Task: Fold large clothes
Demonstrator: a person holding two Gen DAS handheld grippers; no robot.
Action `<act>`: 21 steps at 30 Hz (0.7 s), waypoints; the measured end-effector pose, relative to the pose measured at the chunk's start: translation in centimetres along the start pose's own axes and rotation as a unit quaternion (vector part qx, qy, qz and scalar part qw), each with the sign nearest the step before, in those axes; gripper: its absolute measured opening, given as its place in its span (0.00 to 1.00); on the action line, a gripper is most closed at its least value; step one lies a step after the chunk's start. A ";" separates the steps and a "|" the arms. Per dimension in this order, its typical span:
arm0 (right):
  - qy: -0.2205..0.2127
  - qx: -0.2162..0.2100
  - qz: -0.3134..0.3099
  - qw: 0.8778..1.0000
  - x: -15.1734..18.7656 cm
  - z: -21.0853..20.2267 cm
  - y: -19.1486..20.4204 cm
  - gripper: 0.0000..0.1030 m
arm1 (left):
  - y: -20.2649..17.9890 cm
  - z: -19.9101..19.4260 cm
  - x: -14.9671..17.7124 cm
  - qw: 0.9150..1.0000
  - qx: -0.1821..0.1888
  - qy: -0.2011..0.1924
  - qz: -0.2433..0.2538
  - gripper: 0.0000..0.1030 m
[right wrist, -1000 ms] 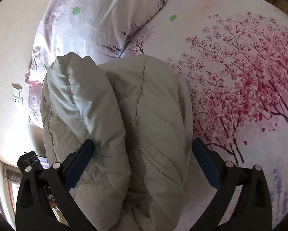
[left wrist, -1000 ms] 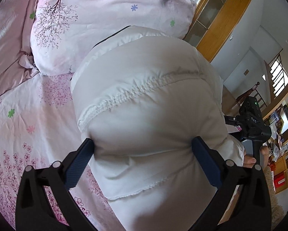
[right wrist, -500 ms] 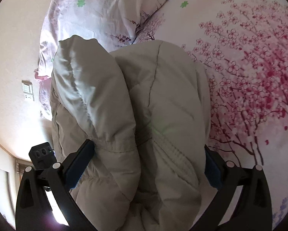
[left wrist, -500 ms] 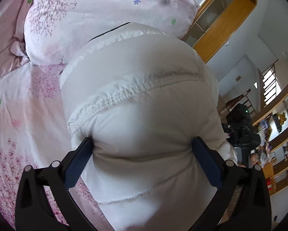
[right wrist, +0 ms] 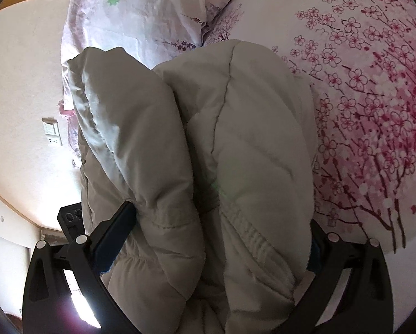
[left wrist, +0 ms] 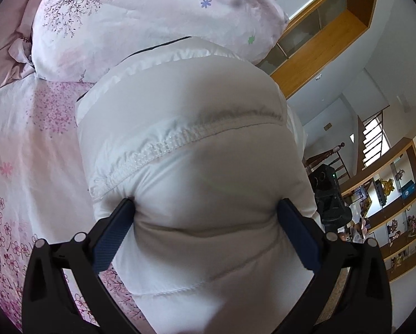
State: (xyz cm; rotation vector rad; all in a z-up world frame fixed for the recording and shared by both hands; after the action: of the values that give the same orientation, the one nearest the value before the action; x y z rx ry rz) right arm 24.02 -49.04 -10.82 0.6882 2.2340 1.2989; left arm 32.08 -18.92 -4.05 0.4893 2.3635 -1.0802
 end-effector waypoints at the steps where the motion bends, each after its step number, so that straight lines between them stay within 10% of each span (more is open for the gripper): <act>1: -0.001 -0.001 -0.003 1.000 0.0 0.1 0.1 0.99 | 0.0 0.0 0.0 1.000 0.000 -0.001 0.000 0.98; 9: -0.011 -0.018 -0.003 1.000 0.6 0.3 0.1 0.85 | 0.1 -0.4 0.0 1.000 -0.001 -0.014 -0.006 0.93; 21: -0.058 -0.047 -0.014 0.997 1.5 -2.0 0.5 0.47 | 2.0 -2.9 -0.3 0.997 0.024 -0.048 -0.051 0.48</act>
State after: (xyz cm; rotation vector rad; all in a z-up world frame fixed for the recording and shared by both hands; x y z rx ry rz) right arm 21.77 -49.18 -9.68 0.6786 2.0693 1.3075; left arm 32.50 -15.46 -3.44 0.3284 2.3057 -1.1811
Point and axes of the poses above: each gripper's, at about its wrist camera, not at the fingertips, and z roughly the way its jaws point, y to its left, x to its underside, the point moved 3 cm from there along z, roughly the way its jaws point, and after that the axes turned 4 degrees about -y, right-handed, at the moved point
